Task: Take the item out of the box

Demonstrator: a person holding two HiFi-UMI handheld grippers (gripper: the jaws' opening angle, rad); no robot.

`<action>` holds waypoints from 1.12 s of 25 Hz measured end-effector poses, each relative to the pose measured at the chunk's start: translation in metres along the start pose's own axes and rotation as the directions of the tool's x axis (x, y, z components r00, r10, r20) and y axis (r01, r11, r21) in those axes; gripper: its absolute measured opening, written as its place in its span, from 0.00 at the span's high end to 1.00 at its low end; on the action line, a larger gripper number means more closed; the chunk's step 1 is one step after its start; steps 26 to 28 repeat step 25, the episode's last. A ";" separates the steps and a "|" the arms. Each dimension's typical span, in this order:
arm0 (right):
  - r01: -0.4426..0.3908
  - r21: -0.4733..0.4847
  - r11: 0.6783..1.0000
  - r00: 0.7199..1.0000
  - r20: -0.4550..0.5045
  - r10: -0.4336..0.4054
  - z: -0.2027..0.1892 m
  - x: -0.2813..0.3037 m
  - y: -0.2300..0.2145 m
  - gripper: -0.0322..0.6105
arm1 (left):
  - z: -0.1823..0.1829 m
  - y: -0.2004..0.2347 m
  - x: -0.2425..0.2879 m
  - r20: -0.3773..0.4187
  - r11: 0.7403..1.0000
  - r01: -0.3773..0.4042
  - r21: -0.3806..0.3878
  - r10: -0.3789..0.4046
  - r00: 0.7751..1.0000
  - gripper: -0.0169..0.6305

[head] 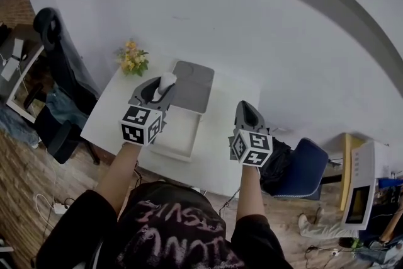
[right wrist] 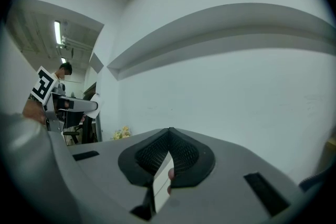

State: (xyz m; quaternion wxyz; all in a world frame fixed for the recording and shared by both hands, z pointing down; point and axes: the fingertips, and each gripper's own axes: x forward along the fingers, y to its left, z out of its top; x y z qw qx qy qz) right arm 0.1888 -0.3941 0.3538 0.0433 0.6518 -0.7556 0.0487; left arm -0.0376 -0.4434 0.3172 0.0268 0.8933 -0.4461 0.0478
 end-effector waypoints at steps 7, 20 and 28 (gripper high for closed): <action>0.008 0.000 1.000 1.000 0.011 -0.008 0.003 0.001 -0.006 0.94 | 0.001 0.004 0.001 -0.001 1.000 -0.012 0.013 0.012 1.000 0.71; 0.008 -0.004 1.000 1.000 0.007 -0.008 0.000 0.005 -0.008 0.94 | -0.004 0.006 0.005 -0.009 1.000 -0.014 0.009 0.014 1.000 0.72; 0.012 -0.006 1.000 1.000 0.010 -0.012 0.002 0.007 -0.010 0.94 | -0.006 0.005 0.009 -0.006 1.000 -0.004 0.006 0.004 1.000 0.72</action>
